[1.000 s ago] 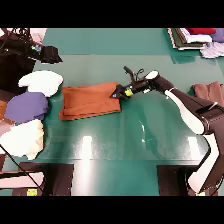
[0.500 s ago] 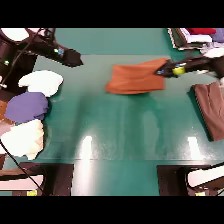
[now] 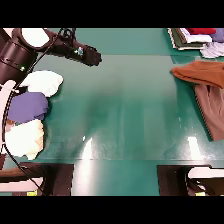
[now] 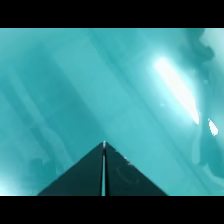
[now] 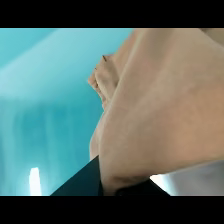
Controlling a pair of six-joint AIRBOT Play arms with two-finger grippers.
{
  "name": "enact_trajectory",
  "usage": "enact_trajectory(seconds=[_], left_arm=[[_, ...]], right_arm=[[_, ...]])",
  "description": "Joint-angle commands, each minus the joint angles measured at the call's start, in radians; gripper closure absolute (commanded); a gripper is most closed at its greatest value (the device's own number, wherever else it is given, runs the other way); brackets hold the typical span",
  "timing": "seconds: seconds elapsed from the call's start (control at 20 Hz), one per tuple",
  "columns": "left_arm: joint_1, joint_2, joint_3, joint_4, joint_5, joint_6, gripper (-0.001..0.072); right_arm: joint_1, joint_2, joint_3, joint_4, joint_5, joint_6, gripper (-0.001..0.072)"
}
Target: Fold the shirts.
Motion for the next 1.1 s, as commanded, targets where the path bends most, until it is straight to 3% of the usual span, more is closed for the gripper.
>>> enact_trajectory(seconds=[0.0,0.45,0.65,0.9,1.05], left_arm=[[-0.014,0.0,0.0,-0.003,0.027,0.0,0.0682],[-0.014,-0.001,0.0,-0.003,0.028,-0.003,0.0682],[-0.014,-0.001,0.0,-0.002,0.017,-0.002,0.0682],[-0.014,-0.001,0.0,-0.002,0.016,0.001,0.0682],[-0.014,-0.001,0.0,-0.002,0.016,0.001,0.0682]], right_arm=[[-0.073,0.005,0.002,0.025,-0.061,-0.032,0.0697],[-0.08,0.01,0.288,0.047,0.063,-0.045,0.0697],[-0.082,0.051,0.299,0.032,0.098,-0.038,0.0697],[-0.13,0.064,0.299,-0.08,0.27,0.035,0.0697],[-0.163,0.076,0.288,-0.223,0.336,0.114,0.0696]])
